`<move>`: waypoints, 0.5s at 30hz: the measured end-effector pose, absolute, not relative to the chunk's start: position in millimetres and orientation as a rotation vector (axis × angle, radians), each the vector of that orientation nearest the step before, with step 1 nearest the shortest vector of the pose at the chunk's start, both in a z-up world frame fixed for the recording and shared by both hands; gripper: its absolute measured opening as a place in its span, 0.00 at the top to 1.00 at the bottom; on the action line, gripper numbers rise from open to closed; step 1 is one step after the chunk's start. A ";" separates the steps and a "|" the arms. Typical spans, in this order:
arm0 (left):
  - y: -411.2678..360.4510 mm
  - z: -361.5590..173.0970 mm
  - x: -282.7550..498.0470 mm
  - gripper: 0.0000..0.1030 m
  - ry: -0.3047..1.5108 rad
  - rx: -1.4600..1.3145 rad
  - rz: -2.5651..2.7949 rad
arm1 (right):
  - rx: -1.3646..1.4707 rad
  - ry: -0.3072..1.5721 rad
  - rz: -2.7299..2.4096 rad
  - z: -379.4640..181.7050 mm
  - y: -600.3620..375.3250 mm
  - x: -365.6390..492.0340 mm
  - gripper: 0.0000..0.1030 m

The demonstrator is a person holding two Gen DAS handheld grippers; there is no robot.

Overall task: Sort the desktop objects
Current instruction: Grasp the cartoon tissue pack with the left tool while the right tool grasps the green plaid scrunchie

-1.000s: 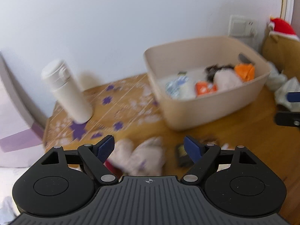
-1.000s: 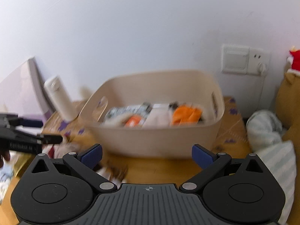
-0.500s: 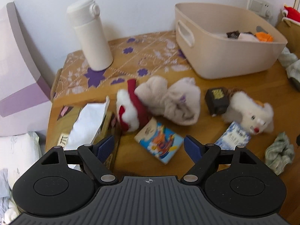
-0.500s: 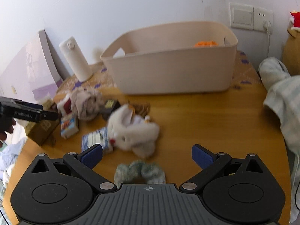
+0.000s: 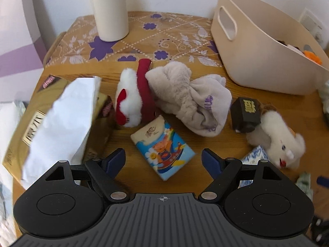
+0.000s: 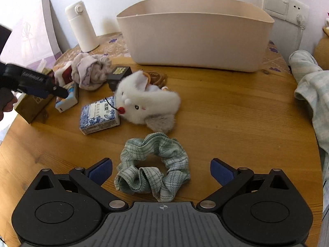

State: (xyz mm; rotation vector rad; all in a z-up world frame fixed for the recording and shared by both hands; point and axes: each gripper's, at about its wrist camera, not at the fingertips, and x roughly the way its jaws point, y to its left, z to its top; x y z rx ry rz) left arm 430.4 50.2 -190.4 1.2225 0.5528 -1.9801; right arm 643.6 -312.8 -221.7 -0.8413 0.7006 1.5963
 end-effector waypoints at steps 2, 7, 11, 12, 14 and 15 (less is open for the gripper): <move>48.7 -194.0 426.0 0.20 0.575 1.204 -1.952 | -0.861 0.696 1.592 -225.3 -310.4 639.9 0.00; 41.2 -207.9 418.7 0.21 0.590 1.247 -1.890 | -0.900 0.694 1.576 -234.2 -306.2 631.4 0.05; 44.3 -211.8 414.6 0.25 0.526 1.296 -1.929 | -0.919 0.694 1.568 -238.6 -304.8 629.6 0.15; 46.0 -211.9 413.9 0.31 0.497 1.307 -1.944 | -0.922 0.687 1.572 -238.9 -304.4 629.1 0.17; 47.8 -211.3 414.6 0.37 0.456 1.322 -1.984 | -0.931 0.669 1.575 -238.4 -304.3 628.2 0.23; 47.9 -211.0 415.1 0.40 0.447 1.331 -1.999 | -0.934 0.662 1.573 -238.2 -304.0 628.3 0.25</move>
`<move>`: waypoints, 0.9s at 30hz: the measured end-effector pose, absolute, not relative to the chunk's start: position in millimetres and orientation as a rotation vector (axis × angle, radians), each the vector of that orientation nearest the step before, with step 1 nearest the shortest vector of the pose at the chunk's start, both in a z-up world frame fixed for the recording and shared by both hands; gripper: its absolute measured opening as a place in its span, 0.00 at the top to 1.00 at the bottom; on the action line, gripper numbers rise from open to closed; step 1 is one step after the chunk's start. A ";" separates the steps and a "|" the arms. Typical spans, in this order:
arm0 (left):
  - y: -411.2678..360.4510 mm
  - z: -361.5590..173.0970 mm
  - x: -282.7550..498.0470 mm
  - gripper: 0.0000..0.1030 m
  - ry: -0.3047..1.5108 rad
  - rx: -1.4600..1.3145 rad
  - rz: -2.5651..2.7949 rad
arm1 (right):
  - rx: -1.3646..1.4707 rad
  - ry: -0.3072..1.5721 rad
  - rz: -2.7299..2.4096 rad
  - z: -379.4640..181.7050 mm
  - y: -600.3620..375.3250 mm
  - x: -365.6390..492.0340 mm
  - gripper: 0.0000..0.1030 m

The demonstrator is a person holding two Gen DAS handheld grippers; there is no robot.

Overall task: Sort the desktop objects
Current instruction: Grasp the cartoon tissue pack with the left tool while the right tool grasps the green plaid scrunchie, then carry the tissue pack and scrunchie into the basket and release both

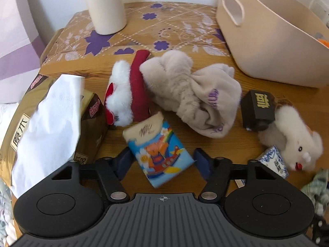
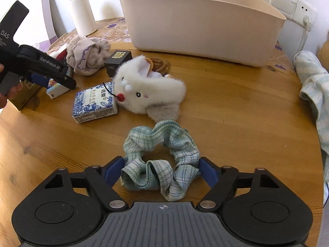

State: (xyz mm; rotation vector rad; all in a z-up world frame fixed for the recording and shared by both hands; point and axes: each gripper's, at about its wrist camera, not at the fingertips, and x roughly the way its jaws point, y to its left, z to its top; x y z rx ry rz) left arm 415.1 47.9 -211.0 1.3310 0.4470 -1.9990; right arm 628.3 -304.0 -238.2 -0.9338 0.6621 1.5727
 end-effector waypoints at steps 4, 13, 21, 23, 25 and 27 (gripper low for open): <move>51.5 -210.5 416.0 0.48 0.403 1.375 -2.055 | -0.939 0.647 1.571 -237.1 -302.5 629.4 0.35; 66.3 -209.5 431.1 0.53 0.326 1.435 -2.162 | -0.961 0.617 1.619 -232.0 -303.0 634.8 0.64; 89.7 -189.1 451.8 0.53 0.246 1.408 -2.268 | -0.923 0.577 1.654 -216.2 -305.9 649.4 0.66; 96.9 -179.4 454.2 0.53 0.224 1.386 -2.308 | -0.914 0.551 1.654 -209.7 -304.9 652.7 0.66; 102.8 -168.0 454.9 0.53 0.211 1.359 -2.350 | -0.905 0.526 1.658 -203.2 -302.6 656.2 0.66; 109.1 -155.5 452.8 0.53 0.187 1.326 -2.395 | -0.883 0.520 1.662 -196.5 -299.4 660.6 0.66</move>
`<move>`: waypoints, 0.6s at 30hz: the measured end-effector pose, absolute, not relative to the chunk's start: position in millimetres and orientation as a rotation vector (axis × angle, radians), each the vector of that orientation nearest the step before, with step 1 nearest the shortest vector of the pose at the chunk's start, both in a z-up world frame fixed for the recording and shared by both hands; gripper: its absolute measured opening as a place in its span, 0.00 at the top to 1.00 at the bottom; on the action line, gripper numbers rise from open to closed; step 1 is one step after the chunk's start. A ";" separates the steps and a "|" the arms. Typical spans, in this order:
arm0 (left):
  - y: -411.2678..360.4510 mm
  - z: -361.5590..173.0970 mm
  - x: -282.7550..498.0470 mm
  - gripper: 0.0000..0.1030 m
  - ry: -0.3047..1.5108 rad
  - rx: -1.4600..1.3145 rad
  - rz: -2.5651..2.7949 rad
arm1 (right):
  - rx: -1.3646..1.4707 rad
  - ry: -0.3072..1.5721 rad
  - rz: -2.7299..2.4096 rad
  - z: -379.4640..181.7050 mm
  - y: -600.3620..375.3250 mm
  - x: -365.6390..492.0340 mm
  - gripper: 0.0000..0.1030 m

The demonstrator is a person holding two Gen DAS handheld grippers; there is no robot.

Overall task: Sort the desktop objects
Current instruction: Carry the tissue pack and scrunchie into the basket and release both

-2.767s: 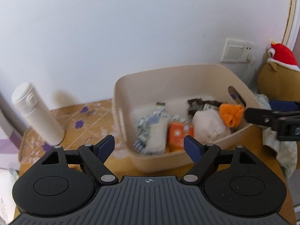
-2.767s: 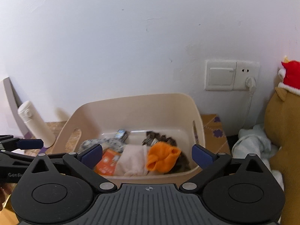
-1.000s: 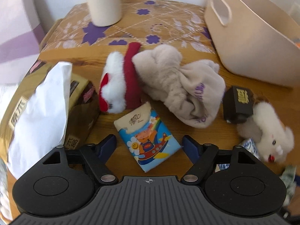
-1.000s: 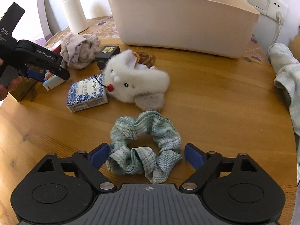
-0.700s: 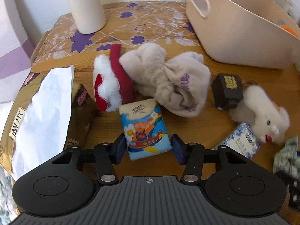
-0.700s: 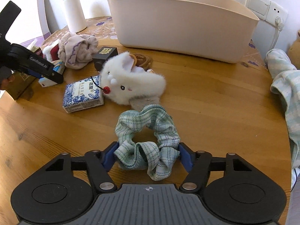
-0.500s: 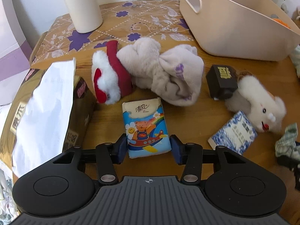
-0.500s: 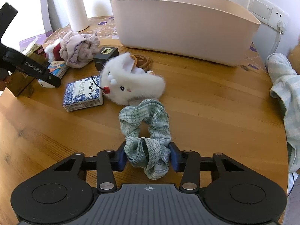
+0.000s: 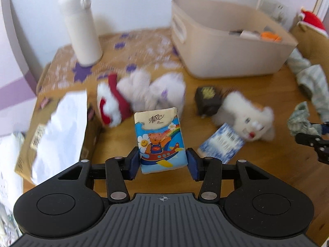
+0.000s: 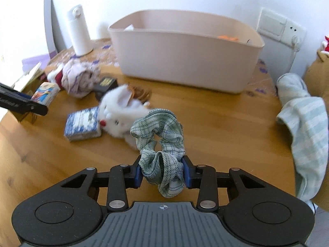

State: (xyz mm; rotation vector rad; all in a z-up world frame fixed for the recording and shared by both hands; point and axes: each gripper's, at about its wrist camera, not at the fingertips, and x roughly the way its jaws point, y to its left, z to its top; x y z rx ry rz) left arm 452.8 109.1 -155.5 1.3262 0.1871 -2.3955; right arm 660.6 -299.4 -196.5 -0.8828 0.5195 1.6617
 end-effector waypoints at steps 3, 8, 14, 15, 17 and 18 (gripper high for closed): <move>113.9 -136.2 443.4 0.53 0.145 1.276 -2.473 | -0.851 0.485 1.666 -183.3 -294.0 666.2 0.66; 120.7 -103.8 416.3 0.53 0.069 1.189 -2.583 | -0.806 0.406 1.678 -160.7 -279.4 674.5 0.66; 126.4 -71.7 374.3 0.53 0.022 1.091 -2.695 | -0.740 0.317 1.682 -129.4 -250.8 683.3 0.66; 128.1 -67.0 365.7 0.53 0.004 1.072 -2.707 | -0.726 0.301 1.682 -123.5 -245.7 684.6 0.66; 131.4 -61.1 351.7 0.53 -0.031 1.053 -2.721 | -0.695 0.271 1.681 -110.7 -233.8 686.6 0.66; 132.8 -59.1 343.8 0.53 -0.046 1.049 -2.726 | -0.679 0.255 1.679 -104.6 -227.6 687.5 0.66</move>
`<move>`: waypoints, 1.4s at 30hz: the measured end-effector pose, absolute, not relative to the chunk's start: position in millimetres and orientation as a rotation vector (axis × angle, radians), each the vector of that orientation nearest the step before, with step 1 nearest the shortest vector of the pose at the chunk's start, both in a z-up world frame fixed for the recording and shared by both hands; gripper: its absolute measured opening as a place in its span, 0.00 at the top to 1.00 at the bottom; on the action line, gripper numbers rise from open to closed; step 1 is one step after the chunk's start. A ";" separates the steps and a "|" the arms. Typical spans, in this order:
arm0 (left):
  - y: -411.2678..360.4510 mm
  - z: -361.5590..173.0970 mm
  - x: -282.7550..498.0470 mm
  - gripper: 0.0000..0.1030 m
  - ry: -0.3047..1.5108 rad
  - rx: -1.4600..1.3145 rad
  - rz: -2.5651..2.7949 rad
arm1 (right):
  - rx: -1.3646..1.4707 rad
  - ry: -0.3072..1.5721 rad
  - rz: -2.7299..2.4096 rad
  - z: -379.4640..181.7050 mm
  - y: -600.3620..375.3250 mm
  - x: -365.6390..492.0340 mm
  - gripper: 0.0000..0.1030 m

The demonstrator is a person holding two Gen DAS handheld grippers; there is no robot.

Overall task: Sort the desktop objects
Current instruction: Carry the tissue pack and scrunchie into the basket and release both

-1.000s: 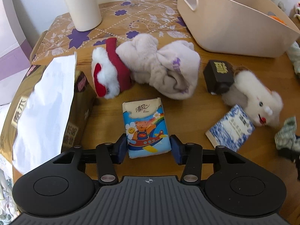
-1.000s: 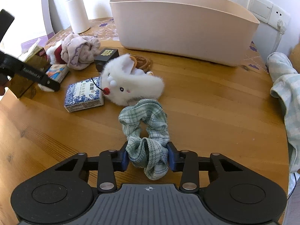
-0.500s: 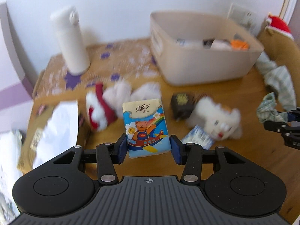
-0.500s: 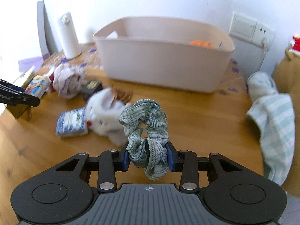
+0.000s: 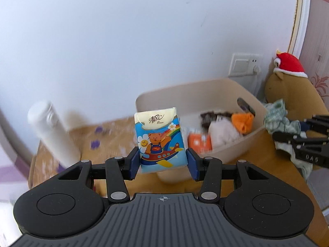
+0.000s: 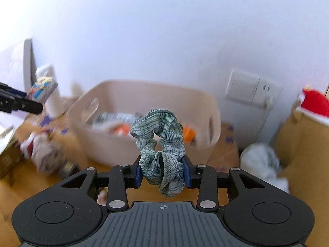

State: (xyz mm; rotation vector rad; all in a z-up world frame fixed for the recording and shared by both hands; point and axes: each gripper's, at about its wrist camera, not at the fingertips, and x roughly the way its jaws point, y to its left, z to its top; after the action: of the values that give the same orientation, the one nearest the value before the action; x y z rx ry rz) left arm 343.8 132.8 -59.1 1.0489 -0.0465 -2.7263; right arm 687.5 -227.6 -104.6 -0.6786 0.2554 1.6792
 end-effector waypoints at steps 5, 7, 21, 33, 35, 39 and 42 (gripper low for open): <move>143.8 -57.8 310.1 0.53 -0.131 1.044 -2.751 | -0.644 0.166 1.668 -80.9 -201.2 686.2 0.66; 147.1 -60.9 298.3 0.53 -0.154 1.056 -2.769 | -0.640 0.141 1.663 -75.4 -191.4 684.9 0.66; 151.3 -98.7 244.6 0.53 -0.213 1.196 -2.723 | -0.709 0.121 1.690 -85.5 -134.0 657.4 0.66; 156.5 -122.9 231.1 0.52 -0.235 1.391 -2.715 | -0.778 0.230 1.711 -107.3 -109.0 659.7 0.65; 155.9 -125.0 230.7 0.52 -0.227 1.426 -2.703 | -0.813 0.218 1.712 -110.8 -106.4 660.1 0.63; 154.7 -129.5 229.6 0.34 -0.215 1.489 -2.680 | -0.839 0.251 1.710 -115.6 -102.4 664.2 0.45; 153.8 -132.4 230.7 0.24 -0.246 1.460 -2.671 | -0.861 0.262 1.714 -118.5 -107.8 662.0 0.36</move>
State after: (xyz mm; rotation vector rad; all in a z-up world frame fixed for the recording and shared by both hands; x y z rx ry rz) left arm 230.7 153.8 -132.4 1.4604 -0.2462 -2.6709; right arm 662.0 -107.8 -118.5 -0.8614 0.2620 1.7143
